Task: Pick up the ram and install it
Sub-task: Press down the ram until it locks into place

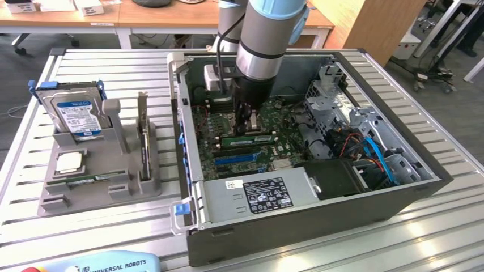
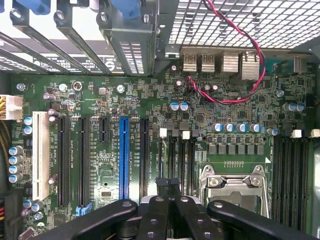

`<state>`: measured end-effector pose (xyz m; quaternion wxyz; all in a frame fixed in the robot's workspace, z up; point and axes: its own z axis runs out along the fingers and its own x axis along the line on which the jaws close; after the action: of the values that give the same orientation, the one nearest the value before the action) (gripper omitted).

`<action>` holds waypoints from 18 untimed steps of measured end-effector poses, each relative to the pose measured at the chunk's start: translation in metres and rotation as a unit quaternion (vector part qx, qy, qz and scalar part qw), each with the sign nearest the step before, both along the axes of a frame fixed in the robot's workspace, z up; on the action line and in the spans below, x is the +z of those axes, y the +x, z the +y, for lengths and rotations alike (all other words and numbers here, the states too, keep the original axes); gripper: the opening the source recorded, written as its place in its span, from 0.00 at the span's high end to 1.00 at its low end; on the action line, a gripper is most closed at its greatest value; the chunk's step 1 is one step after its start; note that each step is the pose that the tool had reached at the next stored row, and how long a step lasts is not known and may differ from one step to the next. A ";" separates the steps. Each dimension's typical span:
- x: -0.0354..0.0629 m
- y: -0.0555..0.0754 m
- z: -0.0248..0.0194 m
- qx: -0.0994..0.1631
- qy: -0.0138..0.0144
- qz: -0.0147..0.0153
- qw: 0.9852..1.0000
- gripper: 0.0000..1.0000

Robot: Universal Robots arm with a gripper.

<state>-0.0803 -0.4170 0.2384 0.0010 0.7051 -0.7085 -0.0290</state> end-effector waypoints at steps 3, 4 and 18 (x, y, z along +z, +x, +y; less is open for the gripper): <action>-0.0007 0.000 -0.0001 0.000 0.000 0.000 1.000 0.90; -0.0011 0.000 0.0000 0.000 0.000 0.000 1.000 0.90; -0.0066 0.000 -0.0001 0.000 0.000 0.000 1.000 0.90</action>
<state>-0.0803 -0.4171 0.2318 0.0012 0.7051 -0.7085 -0.0290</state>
